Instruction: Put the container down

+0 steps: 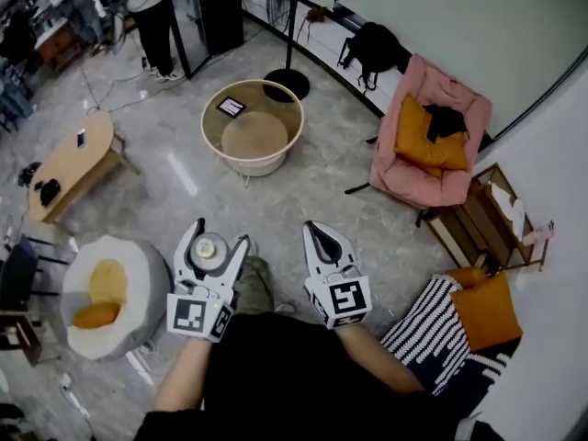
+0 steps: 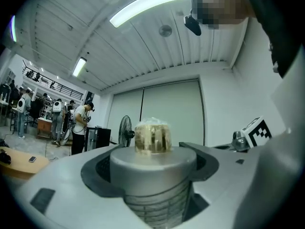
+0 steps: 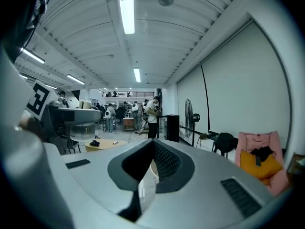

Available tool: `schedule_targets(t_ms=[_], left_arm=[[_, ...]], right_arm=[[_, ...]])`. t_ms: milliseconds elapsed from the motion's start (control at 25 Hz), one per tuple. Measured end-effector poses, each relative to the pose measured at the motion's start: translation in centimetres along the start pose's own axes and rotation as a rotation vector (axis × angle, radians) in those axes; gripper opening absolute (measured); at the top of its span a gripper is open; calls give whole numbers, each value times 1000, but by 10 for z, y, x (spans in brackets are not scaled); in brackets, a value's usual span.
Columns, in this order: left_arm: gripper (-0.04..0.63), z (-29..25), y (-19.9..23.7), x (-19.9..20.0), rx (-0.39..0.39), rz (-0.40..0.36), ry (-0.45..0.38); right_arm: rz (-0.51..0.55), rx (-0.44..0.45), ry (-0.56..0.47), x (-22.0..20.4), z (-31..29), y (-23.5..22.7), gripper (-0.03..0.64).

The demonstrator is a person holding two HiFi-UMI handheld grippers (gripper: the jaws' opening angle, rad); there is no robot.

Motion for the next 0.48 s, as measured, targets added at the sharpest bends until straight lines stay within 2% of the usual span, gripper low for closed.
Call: schedule_targets(t_ms=[240,360,480], left_arm=[[371,-59,29,-4,-23,14,-7],[371,-101,42,-10,-28,29,5],[371,-145,64,-13,-33,35,16]], right_arm=[[8,-2,10,1,-49,-21,21],[38,-11,8,4,-81,-42,21],[14,-5,32,10,-122,-65,21]])
Point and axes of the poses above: the fingertips, and each gripper's own axes: z backward along the fingers, y to its left, x out of its top, the point moved 2 cm from there along z, backward along the fingers, and after that the axes turned 2 degrees about x, right-handed, at the moved point
